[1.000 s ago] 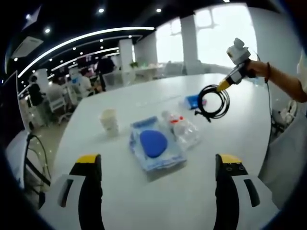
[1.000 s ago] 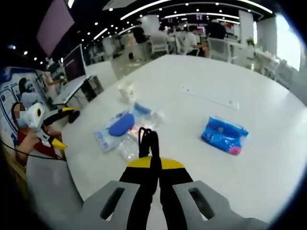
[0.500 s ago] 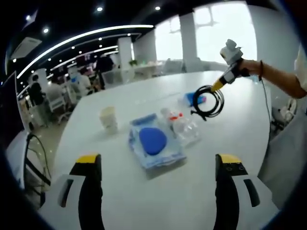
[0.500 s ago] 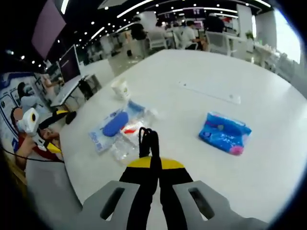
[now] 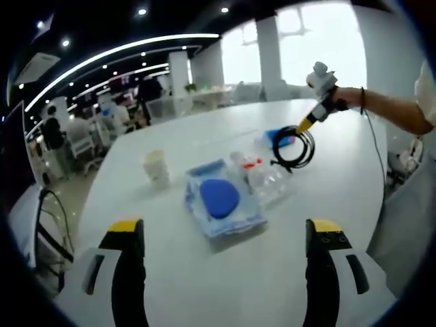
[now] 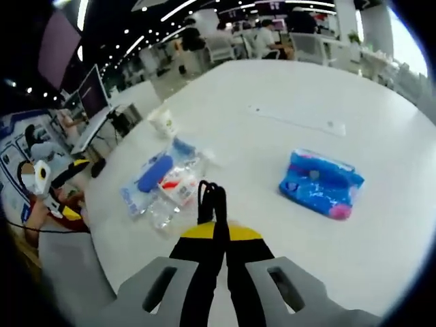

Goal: Arrange the tabletop items into an orderly group along one side of the table until the central work area is clear of visible clutter.

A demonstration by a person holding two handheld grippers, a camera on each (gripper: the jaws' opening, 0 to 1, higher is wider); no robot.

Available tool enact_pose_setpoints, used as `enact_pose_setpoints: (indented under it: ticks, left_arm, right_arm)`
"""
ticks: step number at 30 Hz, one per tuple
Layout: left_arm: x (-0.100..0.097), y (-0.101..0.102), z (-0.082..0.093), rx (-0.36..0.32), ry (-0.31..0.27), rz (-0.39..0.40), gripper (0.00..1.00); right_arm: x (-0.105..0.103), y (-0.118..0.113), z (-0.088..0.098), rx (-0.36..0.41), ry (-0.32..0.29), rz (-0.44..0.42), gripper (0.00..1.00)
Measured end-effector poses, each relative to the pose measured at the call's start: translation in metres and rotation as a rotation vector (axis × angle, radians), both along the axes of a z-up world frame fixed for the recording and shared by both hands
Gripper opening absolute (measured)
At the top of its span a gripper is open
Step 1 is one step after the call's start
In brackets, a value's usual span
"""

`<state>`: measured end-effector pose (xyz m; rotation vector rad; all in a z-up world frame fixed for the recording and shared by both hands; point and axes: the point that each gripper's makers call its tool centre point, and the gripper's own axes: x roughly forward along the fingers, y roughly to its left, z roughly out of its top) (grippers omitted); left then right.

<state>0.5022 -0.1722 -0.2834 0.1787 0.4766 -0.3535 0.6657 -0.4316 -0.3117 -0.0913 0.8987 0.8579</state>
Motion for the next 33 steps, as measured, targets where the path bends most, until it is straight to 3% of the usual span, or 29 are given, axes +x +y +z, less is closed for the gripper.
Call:
enact_pose_setpoints:
  ticks: [14, 20, 33]
  left_arm:
    - [0.000, 0.002, 0.000, 0.015, -0.001, 0.006, 0.95]
    - [0.001, 0.003, 0.002, 0.016, -0.011, 0.015, 0.95]
    - [0.001, 0.006, 0.004, 0.026, -0.016, 0.031, 0.96]
  right_arm:
    - [0.026, -0.009, -0.020, -0.152, -0.103, 0.015, 0.03]
    - [0.039, -0.017, -0.041, -0.233, -0.103, 0.036, 0.02]
    - [0.053, -0.024, -0.065, -0.300, -0.105, 0.031, 0.02]
